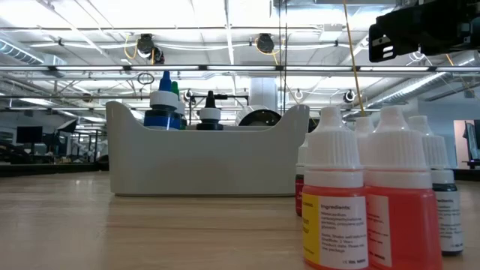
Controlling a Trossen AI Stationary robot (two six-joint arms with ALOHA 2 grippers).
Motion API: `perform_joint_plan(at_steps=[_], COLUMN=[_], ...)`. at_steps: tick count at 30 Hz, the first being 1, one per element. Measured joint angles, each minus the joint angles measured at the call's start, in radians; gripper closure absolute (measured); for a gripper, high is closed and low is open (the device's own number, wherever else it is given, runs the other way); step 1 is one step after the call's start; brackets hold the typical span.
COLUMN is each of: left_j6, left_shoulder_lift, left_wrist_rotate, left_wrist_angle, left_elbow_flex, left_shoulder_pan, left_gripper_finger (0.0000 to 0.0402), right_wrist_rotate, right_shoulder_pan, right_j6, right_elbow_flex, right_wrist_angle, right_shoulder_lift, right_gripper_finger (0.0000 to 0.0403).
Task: Pick & Place food coloring
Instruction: Put the orange food coloring bottle into the gray bin
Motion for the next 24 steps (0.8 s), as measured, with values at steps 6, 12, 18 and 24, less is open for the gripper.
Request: perform_joint_plan(at_steps=[6,12,18,24], left_j6=[-0.029,-0.042,-0.049,-0.042], left_shoulder_lift=[-0.301,-0.548,-0.670,-0.665], left_wrist_rotate=[-0.063,0.107,0.000,-0.154], left_wrist_angle=[-0.075,0.281,0.738,0.946], left_elbow_flex=[-0.158,-0.586,-0.926,-1.080], left_shoulder_pan=[0.013,0.127,0.135,0.108], left_gripper_finger=[0.0398,0.0398,0.0398,0.0394], right_wrist_rotate=[0.000,0.000,-0.001,-0.059], right_shoulder_pan=[0.000,0.000,0.000,0.000], right_j6=[-0.006,-0.008,-0.007,-0.022], right_elbow_flex=[0.000,0.000,0.000,0.000], right_wrist_angle=[0.000,0.003,-0.019,-0.045], right_shoulder_lift=[0.000,0.000,0.000,0.019], right_gripper_finger=[0.0403,0.0403,0.0403,0.0403])
